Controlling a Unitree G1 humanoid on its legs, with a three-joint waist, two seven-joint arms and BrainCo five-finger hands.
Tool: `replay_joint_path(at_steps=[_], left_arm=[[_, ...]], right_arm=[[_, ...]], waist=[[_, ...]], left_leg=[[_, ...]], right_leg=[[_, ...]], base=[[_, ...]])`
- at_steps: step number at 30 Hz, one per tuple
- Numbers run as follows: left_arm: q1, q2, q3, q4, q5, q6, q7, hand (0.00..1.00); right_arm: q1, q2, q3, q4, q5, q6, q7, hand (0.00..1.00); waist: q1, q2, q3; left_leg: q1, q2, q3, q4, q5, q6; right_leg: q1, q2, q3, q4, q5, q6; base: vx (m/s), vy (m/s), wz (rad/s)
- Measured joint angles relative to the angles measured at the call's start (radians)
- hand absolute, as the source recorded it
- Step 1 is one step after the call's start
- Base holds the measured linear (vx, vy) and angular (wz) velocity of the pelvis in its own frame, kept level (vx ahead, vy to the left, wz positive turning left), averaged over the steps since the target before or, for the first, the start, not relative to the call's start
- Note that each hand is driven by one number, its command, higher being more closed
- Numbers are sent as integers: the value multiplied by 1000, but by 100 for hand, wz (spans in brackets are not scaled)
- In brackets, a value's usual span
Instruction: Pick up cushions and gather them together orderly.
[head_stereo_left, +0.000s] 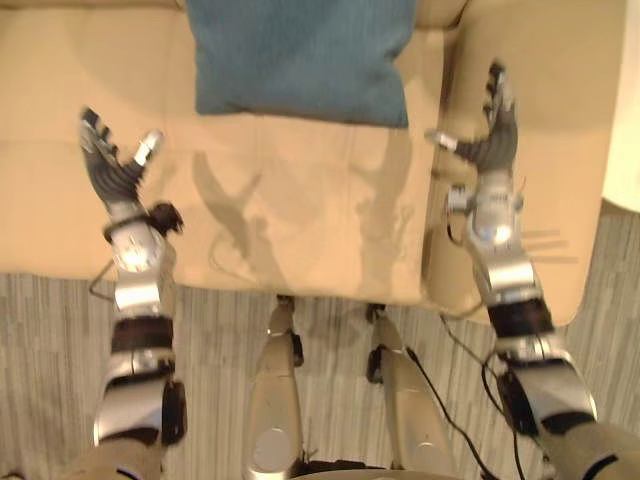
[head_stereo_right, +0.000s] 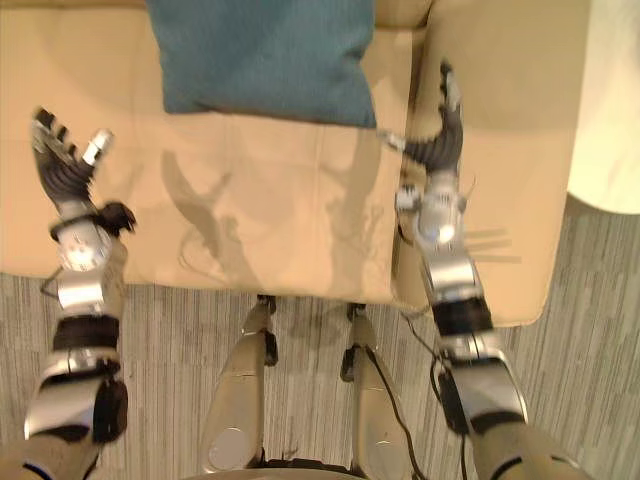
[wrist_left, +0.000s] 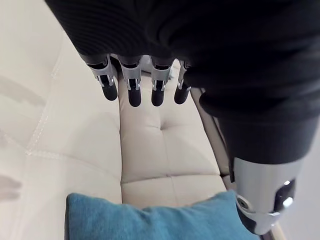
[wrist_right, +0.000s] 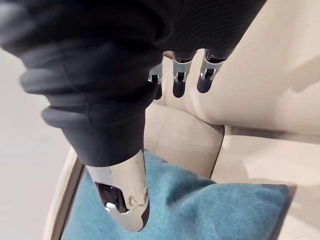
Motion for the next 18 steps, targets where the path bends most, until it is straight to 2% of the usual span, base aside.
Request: replay_joint_path(at_steps=[3, 4, 6, 7, 10, 12, 13, 18], left_arm=[[223, -109, -98, -5, 5, 3, -69, 0], [259, -122, -112, -4, 15, 4, -76, 0], [379, -161, -140, 34, 106, 12, -113, 0], [422, -184, -139, 104, 148, 19, -134, 0], [467, -204, -132, 259, 209, 38, -164, 0], [486, -211, -118, 369, 231, 49, -181, 0], [505, -213, -91, 422, 240, 50, -190, 0], [562, -209, -14, 569, 249, 73, -204, 0]], right_arm=[[255, 38, 13, -8, -41, -18, 89, 0], [292, 51, 13, 2, -44, -19, 103, 0], [423, 97, 10, 85, -93, -32, 166, 0], [474, 117, 3, 179, -124, -35, 199, 0], [541, 136, -36, 360, -153, -32, 239, 0], [582, 144, -84, 464, -158, -28, 255, 0], [587, 144, -93, 511, -158, -22, 263, 0], [624, 138, -176, 682, -189, -7, 277, 0]], waist=[[2, -1, -78], [2, -2, -86], [2, -3, -140], [1, -2, -179], [-5, 0, -233], [-16, -1, -263], [-31, -5, -278], [-32, -10, -345]], left_leg=[[79, -6, 1, 0, -28, 2], [98, -7, 2, 0, -35, 2], [157, -10, 3, 0, -58, 3], [200, -17, 1, -2, -66, 2], [292, -29, 13, -18, -88, 9], [351, -40, 23, -23, -107, 12], [380, -48, 27, -28, -112, 15], [498, -72, 60, -78, -124, 15]], right_leg=[[74, -2, -4, 15, -37, 5], [92, -2, -4, 15, -44, 6], [148, -5, -3, 19, -71, 15], [181, -11, 1, 31, -91, 22], [252, -24, 4, 50, -123, 32], [299, -36, 8, 63, -145, 38], [319, -44, 12, 70, -153, 42], [394, -62, 58, 49, -164, 53]], base=[[117, -8, 10], [105, -6, 4], [111, -1, 1], [116, 15, -1], [59, 27, -2], [32, 47, -3], [17, 48, -6], [21, 58, -19]])
